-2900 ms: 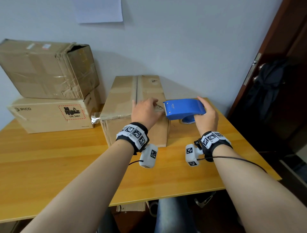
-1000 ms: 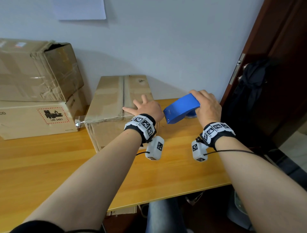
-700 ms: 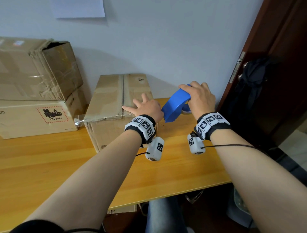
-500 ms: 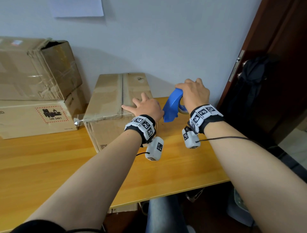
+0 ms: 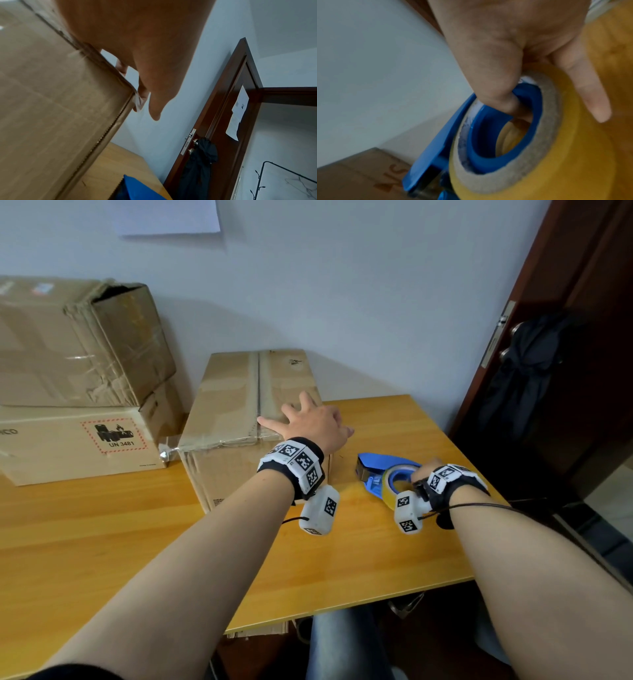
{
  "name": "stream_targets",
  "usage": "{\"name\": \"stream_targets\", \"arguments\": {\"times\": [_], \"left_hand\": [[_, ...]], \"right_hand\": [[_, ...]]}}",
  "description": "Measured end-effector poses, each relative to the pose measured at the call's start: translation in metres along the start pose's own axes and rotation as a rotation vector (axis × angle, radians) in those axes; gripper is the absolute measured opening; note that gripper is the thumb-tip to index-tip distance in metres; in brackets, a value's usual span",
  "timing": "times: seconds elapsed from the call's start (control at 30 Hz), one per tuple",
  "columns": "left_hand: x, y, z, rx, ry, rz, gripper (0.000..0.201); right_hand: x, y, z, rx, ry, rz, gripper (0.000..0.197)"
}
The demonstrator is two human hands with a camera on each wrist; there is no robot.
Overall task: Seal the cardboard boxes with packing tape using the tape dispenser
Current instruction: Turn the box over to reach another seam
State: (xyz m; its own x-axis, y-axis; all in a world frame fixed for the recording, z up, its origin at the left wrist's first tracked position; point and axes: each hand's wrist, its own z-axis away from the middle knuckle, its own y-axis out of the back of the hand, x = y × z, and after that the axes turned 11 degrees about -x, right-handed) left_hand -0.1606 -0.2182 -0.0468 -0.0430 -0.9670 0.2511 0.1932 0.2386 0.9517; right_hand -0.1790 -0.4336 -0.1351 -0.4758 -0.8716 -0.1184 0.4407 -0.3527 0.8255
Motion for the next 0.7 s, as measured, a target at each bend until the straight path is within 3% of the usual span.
{"name": "stream_targets", "arguments": {"times": [0.07,0.1,0.2,0.23,0.3,0.37,0.47,0.6,0.7], "left_hand": [[-0.001,0.001,0.002,-0.015,-0.015,-0.03,0.032],[-0.002,0.001,0.003,-0.018,-0.021,-0.045,0.035],[-0.003,0.0,0.005,-0.014,-0.036,-0.065,0.053],[-0.003,-0.001,0.006,-0.013,-0.044,-0.071,0.066],[-0.003,0.001,0.007,-0.016,-0.047,-0.056,0.083],[-0.004,0.005,0.008,-0.025,-0.048,-0.01,0.085],[-0.009,0.014,0.014,0.002,-0.098,0.109,0.082],[-0.036,0.022,0.017,0.159,-0.19,0.31,0.079],[-0.074,0.025,0.017,0.271,-0.17,0.325,0.077]], "right_hand": [[0.003,-0.007,0.0,0.015,0.038,0.17,0.028],[0.003,-0.005,0.001,-0.047,0.034,0.154,0.027],[0.001,-0.002,-0.001,-0.045,0.096,-0.238,0.014],[-0.002,0.001,-0.003,-0.047,0.078,-0.216,0.014],[-0.002,-0.001,-0.012,-0.039,0.011,0.099,0.019],[-0.008,-0.003,-0.021,-0.011,0.012,0.241,0.029],[-0.021,0.012,-0.006,0.073,0.016,-0.182,0.038],[-0.047,0.033,0.012,0.205,0.094,-0.285,0.018],[-0.08,0.042,0.036,0.331,0.37,-0.406,0.042]]}}
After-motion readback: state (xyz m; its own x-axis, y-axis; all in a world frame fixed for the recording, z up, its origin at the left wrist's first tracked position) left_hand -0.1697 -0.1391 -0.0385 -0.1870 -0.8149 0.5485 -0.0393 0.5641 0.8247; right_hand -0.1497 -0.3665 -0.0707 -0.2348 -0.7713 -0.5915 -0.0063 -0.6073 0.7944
